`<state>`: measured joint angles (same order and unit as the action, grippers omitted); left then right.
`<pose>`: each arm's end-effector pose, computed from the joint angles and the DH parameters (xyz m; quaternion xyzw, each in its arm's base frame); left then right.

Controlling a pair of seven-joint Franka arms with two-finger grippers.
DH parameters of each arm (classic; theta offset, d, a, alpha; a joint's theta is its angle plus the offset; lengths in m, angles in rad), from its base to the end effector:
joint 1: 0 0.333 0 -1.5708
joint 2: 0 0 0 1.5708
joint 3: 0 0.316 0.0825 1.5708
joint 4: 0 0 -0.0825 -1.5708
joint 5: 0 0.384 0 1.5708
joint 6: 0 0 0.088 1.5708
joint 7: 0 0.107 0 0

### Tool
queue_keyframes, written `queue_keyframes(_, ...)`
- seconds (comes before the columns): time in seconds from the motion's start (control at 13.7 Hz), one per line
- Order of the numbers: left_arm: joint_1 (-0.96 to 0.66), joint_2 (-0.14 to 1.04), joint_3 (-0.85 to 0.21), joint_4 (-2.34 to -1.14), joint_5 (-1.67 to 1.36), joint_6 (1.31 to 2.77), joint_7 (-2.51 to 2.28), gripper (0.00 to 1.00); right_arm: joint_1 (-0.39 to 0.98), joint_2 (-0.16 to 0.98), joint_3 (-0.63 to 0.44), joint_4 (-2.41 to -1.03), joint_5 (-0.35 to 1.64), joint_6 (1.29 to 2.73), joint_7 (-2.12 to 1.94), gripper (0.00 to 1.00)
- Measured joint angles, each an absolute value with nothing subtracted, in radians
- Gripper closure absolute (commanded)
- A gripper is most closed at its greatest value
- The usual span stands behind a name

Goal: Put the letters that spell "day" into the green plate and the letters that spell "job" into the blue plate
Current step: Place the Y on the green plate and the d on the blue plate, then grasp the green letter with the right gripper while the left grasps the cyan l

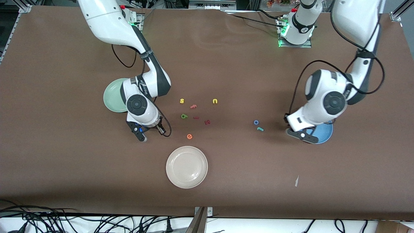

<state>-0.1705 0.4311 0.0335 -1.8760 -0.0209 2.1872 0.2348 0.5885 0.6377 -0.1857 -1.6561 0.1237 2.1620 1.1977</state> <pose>0.6154 -0.0867 0.2722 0.9820 -0.1792 -0.0596 0.0040 0.6102 0.2796 0.2338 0.9113 -0.4075 -0.0364 0.0474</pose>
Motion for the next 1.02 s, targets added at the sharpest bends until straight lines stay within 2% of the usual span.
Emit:
queue_keyframes(0.15,-0.113,0.431,0.034,-1.893,-0.021,2.187,0.316,0.63,0.584,0.578,-0.228,-1.661,0.124,2.009,1.094,0.83)
queue_keyframes(0.22,-0.092,0.431,0.034,-1.897,-0.021,2.187,0.352,0.52,0.582,0.552,-0.254,-1.674,0.124,1.951,1.034,0.83)
queue_keyframes(0.37,-0.070,0.431,0.034,-1.903,-0.021,2.188,0.377,0.39,0.576,0.503,-0.308,-1.735,0.126,1.905,0.909,0.84)
queue_keyframes(0.59,-0.074,0.430,0.017,-1.903,-0.021,2.193,0.373,0.38,0.570,0.394,-0.349,-1.911,0.130,1.937,0.760,0.82)
queue_keyframes(0.66,-0.077,0.429,0.001,-1.902,-0.025,2.196,0.367,0.37,0.570,0.348,-0.354,-1.990,0.130,1.975,0.728,0.53)
queue_keyframes(0.73,-0.087,0.429,-0.019,-1.900,-0.044,2.204,0.358,0.37,0.570,0.302,-0.356,-2.079,0.130,2.034,0.709,0.01)
queue_keyframes(0.88,-0.143,0.433,-0.037,-1.898,-0.128,2.252,0.346,0.35,0.571,0.239,-0.356,-2.218,0.130,2.121,0.690,0.00)
queue_keyframes(1.02,-0.212,0.456,-0.039,-1.899,-0.150,2.326,0.284,0.35,0.571,0.216,-0.356,-2.261,0.130,2.142,0.686,0.00)
